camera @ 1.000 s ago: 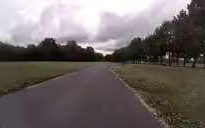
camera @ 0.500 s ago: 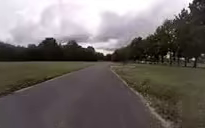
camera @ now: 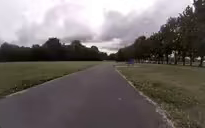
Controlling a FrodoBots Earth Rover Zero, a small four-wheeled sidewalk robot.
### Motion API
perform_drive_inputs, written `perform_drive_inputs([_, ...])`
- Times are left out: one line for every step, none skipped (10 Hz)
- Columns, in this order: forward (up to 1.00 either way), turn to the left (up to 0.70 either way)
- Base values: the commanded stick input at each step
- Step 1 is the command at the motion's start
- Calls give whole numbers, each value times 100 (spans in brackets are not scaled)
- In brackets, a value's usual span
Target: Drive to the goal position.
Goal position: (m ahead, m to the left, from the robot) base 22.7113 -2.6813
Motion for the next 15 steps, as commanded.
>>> perform_drive_inputs([70, 0])
perform_drive_inputs([70, 0])
perform_drive_inputs([70, 0])
perform_drive_inputs([70, 0])
perform_drive_inputs([70, 0])
perform_drive_inputs([70, 0])
perform_drive_inputs([70, 0])
perform_drive_inputs([70, 0])
perform_drive_inputs([70, 0])
perform_drive_inputs([70, 0])
perform_drive_inputs([70, 0])
perform_drive_inputs([70, 0])
perform_drive_inputs([70, 0])
perform_drive_inputs([70, 0])
perform_drive_inputs([70, 0])
